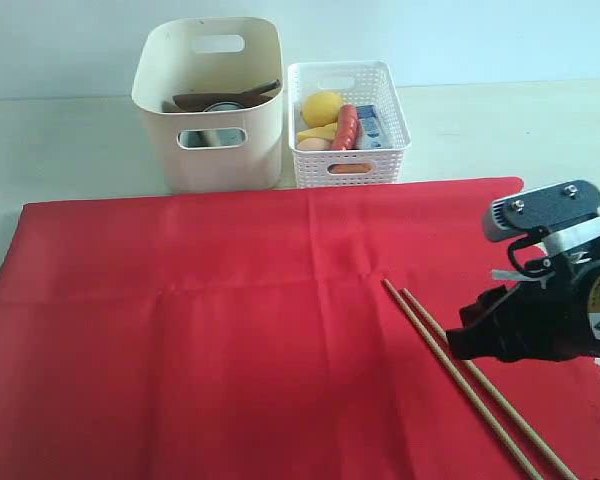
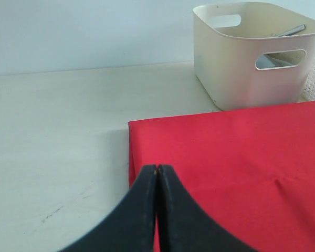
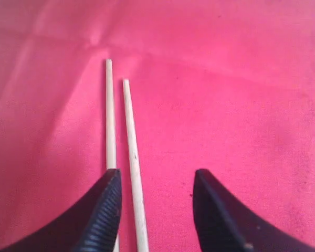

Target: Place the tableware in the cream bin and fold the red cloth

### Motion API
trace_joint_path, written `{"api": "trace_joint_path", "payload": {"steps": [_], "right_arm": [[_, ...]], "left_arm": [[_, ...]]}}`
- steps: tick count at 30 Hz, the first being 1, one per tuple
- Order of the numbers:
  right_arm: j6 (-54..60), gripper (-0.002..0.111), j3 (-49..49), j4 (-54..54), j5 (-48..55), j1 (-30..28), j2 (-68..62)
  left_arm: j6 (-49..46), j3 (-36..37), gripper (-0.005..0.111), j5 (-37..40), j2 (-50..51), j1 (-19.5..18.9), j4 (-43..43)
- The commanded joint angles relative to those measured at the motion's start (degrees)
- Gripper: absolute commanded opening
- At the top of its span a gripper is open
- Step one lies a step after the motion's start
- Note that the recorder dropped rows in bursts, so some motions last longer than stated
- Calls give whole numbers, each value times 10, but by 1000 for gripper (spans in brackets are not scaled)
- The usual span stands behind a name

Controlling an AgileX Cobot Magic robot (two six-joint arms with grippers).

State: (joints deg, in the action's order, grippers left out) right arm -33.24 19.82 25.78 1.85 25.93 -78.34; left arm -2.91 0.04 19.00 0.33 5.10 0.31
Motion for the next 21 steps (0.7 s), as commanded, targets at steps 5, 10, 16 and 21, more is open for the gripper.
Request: {"api": "trace_joint_path", "payload": {"steps": [5, 10, 16, 21], "right_arm": [[7, 44, 29, 13, -8, 43, -83], [7, 44, 53, 25, 32, 55, -92], [7, 58, 59, 25, 6, 56, -129], [7, 62, 61, 48, -2, 56, -146]], "left_arm": [[0, 0, 3, -4, -3, -1, -3], [0, 0, 3, -4, -3, -1, -3], [0, 0, 3, -4, -3, -1, -3], [0, 0, 3, -4, -3, -1, -3]]}}
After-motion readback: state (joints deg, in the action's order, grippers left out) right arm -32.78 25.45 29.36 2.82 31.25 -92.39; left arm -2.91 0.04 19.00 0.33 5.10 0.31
